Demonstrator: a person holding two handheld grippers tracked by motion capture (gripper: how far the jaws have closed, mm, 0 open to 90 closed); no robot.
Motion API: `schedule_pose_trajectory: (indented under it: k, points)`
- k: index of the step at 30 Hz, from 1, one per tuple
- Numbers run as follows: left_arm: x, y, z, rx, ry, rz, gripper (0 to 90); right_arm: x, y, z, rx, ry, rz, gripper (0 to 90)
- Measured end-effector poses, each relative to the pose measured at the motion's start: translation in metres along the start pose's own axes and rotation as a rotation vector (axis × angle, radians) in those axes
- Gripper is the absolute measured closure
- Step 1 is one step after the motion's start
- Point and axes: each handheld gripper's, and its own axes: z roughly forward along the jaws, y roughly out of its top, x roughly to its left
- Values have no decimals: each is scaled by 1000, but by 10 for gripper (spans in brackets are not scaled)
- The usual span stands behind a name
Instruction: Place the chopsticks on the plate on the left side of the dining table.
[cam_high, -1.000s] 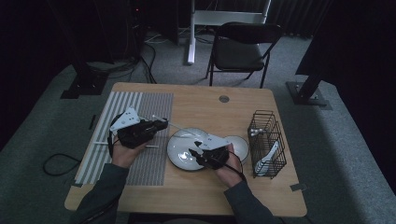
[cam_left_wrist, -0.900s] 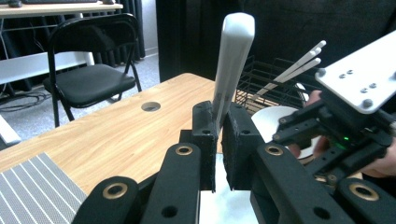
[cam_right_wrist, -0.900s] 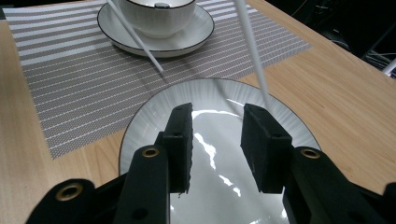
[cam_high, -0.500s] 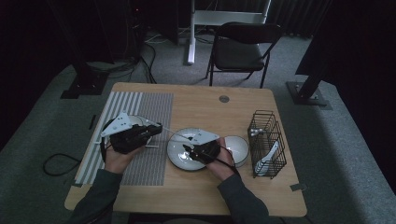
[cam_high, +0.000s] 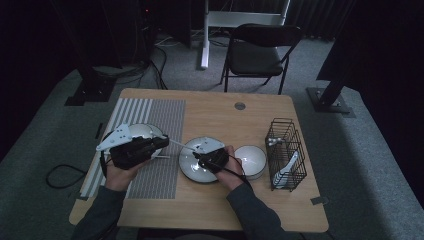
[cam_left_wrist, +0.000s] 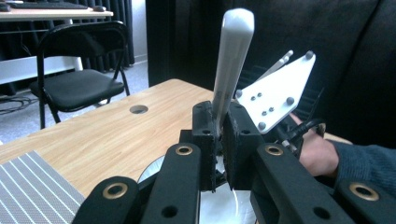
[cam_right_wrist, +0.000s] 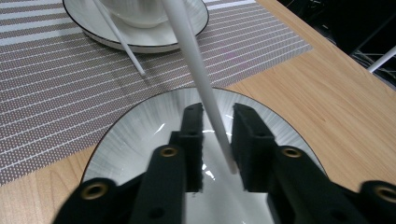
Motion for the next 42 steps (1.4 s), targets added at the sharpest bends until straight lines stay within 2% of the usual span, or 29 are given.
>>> schedule_pose_trajectory:
  k: [3, 7, 12, 18, 27, 33, 36, 42]
  points:
    - [2, 1, -1, -7, -3, -9, 849, 1, 0, -1, -7, 3, -10, 795]
    - [2, 2, -1, -16, -1, -6, 845, 5, 0, -4, -13, 10, -52, 818]
    - [1, 3, -2, -12, 46, 21, 820, 10, -2, -9, -19, 31, -98, 844]
    - [4, -2, -8, -13, 103, 22, 802, 16, -1, -13, -30, 66, -134, 864]
    - [7, -15, -20, 3, 163, 18, 782, 23, 2, -13, -56, 94, -147, 868]
    - [7, -24, -31, -3, 189, 4, 782, 25, 4, -11, -49, 97, -149, 869]
    - [4, -25, -34, 2, 222, 21, 782, 26, 5, -9, -40, 101, -149, 869]
    - [0, -26, -33, -5, 221, 37, 782, 28, 7, -3, -23, 97, -138, 870]
